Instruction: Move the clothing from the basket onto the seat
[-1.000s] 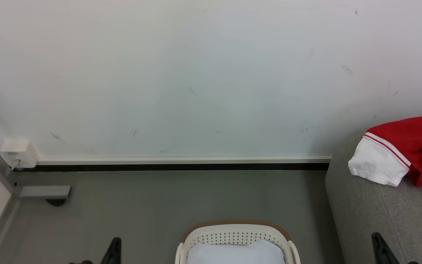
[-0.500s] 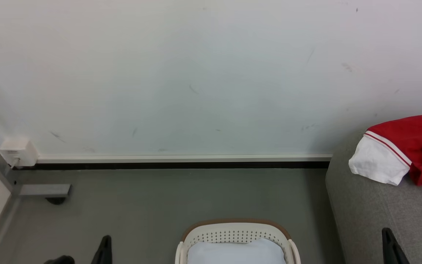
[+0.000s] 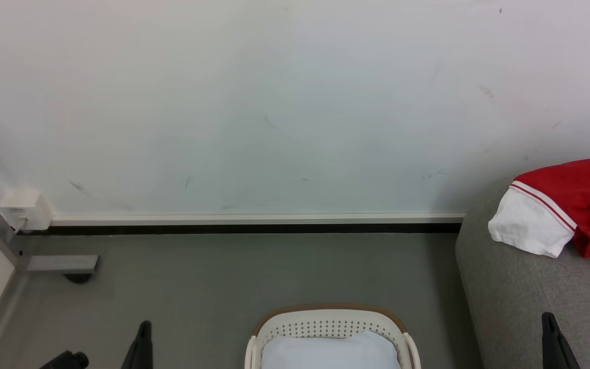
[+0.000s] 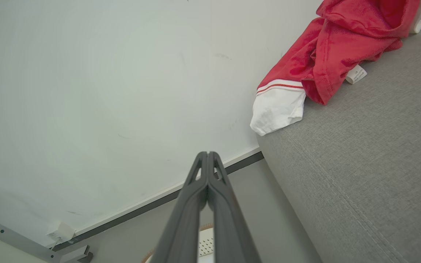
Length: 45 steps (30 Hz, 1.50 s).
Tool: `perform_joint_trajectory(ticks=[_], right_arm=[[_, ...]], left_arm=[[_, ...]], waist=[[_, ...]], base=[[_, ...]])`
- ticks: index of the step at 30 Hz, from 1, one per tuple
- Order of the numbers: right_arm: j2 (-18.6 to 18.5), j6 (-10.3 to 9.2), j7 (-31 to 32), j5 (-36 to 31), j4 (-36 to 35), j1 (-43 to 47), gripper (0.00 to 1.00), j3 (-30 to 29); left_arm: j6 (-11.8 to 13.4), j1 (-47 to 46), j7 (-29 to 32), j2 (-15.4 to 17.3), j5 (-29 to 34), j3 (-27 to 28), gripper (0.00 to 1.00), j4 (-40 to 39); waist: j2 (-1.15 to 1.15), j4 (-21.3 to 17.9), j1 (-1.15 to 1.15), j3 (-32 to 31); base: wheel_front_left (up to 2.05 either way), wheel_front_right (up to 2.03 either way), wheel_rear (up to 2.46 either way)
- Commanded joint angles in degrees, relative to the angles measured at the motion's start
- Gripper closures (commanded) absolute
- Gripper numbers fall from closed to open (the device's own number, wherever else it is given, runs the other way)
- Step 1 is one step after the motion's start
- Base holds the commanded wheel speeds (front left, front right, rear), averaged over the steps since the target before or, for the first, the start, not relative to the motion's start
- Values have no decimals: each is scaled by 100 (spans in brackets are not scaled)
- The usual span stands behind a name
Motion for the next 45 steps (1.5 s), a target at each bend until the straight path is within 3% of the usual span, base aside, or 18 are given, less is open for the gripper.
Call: perform_joint_trajectory(ticks=[1, 45], right_arm=[[-58, -4, 51, 280, -90, -193, 100, -36], [-81, -8, 806, 3355, -120, -524, 100, -143]], left_arm=[[-55, -153, 58, 0, -240, 93, 100, -70], [-562, -467, 814, -267, -2849, 751, 100, -43]], waist=[[0, 1, 0, 6], [0, 11, 0, 130]], base=[[0, 0, 0], [0, 0, 0]])
